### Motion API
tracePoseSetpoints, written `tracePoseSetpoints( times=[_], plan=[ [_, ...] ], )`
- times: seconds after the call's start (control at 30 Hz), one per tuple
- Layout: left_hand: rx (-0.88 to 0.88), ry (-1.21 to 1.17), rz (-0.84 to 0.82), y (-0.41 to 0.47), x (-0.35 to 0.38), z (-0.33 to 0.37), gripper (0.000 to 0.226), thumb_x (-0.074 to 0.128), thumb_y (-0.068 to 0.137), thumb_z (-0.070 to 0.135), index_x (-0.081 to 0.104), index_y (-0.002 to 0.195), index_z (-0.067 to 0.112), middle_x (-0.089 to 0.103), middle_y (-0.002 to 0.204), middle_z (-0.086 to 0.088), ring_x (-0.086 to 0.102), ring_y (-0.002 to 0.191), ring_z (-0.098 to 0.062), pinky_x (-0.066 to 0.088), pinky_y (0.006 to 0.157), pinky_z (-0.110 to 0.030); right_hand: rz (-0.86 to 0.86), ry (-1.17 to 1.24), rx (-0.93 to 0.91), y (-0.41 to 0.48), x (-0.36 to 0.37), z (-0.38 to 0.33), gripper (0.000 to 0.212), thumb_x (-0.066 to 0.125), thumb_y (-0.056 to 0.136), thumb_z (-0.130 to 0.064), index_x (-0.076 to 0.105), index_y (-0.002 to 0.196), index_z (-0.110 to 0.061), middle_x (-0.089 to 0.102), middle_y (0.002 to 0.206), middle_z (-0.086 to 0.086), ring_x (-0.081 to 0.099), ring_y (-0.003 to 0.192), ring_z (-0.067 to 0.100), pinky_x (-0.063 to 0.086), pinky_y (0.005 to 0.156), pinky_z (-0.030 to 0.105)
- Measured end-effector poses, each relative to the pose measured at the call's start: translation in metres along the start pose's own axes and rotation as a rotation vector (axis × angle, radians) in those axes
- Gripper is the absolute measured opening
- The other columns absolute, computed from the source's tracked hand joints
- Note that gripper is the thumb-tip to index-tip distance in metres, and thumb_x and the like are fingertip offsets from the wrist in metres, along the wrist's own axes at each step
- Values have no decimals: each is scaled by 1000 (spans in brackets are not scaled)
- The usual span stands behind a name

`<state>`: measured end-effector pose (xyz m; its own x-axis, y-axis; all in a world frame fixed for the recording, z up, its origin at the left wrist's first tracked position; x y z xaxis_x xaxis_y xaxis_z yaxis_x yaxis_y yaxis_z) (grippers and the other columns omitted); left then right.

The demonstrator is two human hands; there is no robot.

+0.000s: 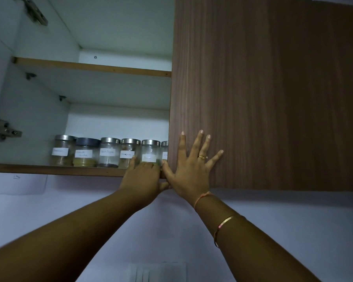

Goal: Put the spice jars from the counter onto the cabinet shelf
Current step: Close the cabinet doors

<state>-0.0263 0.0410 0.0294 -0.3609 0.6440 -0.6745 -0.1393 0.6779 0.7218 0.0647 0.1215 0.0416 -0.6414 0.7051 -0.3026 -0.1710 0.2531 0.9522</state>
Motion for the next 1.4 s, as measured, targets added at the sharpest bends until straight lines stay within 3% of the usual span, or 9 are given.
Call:
tracePoseSetpoints(
  times=[0.23, 0.4, 0.5, 0.63, 0.77, 0.97, 1.4],
  plan=[
    [-40, 52, 69, 3, 2, 1, 59, 44, 85, 64, 47, 127, 21, 59, 123, 3, 51, 120, -15, 8, 117, -41, 8, -31, 13, 2, 9, 1, 86, 25, 85, -69, 5, 153, -20, -3, 157, 27, -5, 143, 48, -8, 102, 76],
    [-26, -3, 87, -3, 2, 0, 57, 43, 88, 61, 45, 130, 22, 58, 126, 5, 50, 121, -13, 7, 117, -43, -85, -45, 6, 2, 5, 3, 91, 21, 84, -75, -13, 151, -23, -18, 156, 23, -18, 142, 45, -14, 101, 73],
    [-12, -55, 63, -13, 2, -3, 64, 42, 90, 58, 33, 141, 20, 47, 140, 1, 38, 133, -16, 9, 118, -45, -177, -61, 5, 3, -5, 4, 90, 19, 84, -76, -18, 149, -26, -24, 156, 19, -22, 143, 42, -12, 101, 74],
    [-58, -104, 86, -30, -11, -18, 74, 46, 92, 50, 16, 147, 12, 25, 152, -12, 22, 141, -26, 14, 118, -40, -282, 11, 46, 7, -32, -4, 85, 28, 88, -70, -4, 152, -25, -16, 158, 21, -14, 144, 44, -3, 108, 70],
    [-74, -129, 139, -49, -40, -37, 74, 49, 92, 47, 16, 147, 11, 24, 152, -12, 20, 142, -26, 15, 117, -40, -354, 191, 162, 12, -65, -16, 78, 34, 91, -64, 15, 151, -20, -10, 159, 20, -8, 145, 42, 3, 113, 64],
    [-59, -84, 122, -85, -79, -54, 78, 52, 89, 47, 14, 148, 11, 24, 152, -12, 19, 142, -27, 16, 118, -41, -419, 213, 189, -2, -112, -36, 66, 35, 92, -61, 34, 140, -16, -7, 159, 20, -5, 145, 43, 4, 111, 65],
    [-48, -77, 151, -162, -161, -64, 84, 52, 88, 49, 10, 149, 10, 19, 154, -11, 15, 143, -28, 15, 118, -41, -531, 181, 107, -37, -213, -105, 63, 30, 94, -61, 33, 142, -20, -5, 160, 17, -6, 146, 42, 3, 110, 66]
  ],
)
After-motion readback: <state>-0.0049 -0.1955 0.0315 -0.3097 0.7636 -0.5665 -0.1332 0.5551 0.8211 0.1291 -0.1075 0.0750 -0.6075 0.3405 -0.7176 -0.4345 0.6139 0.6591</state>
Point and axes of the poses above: each hand's wrist, its own y-axis towards the middle knuckle, its own x-axis out of the palm, z = x × y, the point moved 3 cm from there along y, towards the middle knuckle
